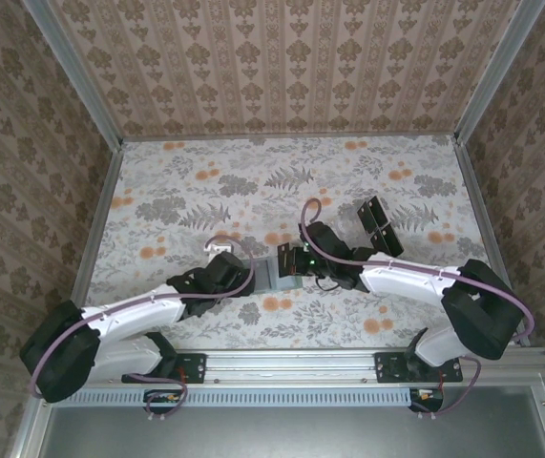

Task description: Put the credit cards into the card holder

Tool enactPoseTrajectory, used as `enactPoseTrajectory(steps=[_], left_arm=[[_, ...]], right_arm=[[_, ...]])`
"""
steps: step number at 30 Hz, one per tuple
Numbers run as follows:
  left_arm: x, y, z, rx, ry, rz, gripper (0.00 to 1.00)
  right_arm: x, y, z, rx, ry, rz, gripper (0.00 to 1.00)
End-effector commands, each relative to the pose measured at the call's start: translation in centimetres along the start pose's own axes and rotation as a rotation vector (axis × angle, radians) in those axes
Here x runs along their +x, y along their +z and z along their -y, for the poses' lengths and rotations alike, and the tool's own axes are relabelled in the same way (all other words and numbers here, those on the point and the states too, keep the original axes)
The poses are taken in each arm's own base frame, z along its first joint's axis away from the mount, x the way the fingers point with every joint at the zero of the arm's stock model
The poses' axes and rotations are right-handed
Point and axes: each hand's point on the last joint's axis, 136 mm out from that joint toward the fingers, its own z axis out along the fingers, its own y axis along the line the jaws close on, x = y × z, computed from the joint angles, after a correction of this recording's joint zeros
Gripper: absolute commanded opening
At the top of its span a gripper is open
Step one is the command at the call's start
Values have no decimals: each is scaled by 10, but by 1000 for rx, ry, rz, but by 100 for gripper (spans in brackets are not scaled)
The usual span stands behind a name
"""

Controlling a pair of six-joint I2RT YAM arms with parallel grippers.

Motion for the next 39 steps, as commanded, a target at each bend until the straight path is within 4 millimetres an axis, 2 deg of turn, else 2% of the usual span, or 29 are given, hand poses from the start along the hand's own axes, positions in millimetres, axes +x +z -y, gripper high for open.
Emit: enactPoseTrajectory(steps=[1, 23, 26, 34, 39], left_arm=[[-8, -1, 5, -16, 38, 9, 100], [18, 17, -11, -142, 109, -69, 100], [15, 13, -9, -132, 103, -57, 100], [-9, -4, 7, -54, 65, 23, 100], [-6, 1, 12, -35, 60, 17, 100]], right_arm=[[-11, -5, -14, -102, 39, 53, 0], [0, 6, -16, -239, 86, 79, 0], [1, 6, -15, -241, 90, 79, 0], [1, 4, -13, -237, 87, 85, 0], [4, 6, -10, -229, 88, 80, 0]])
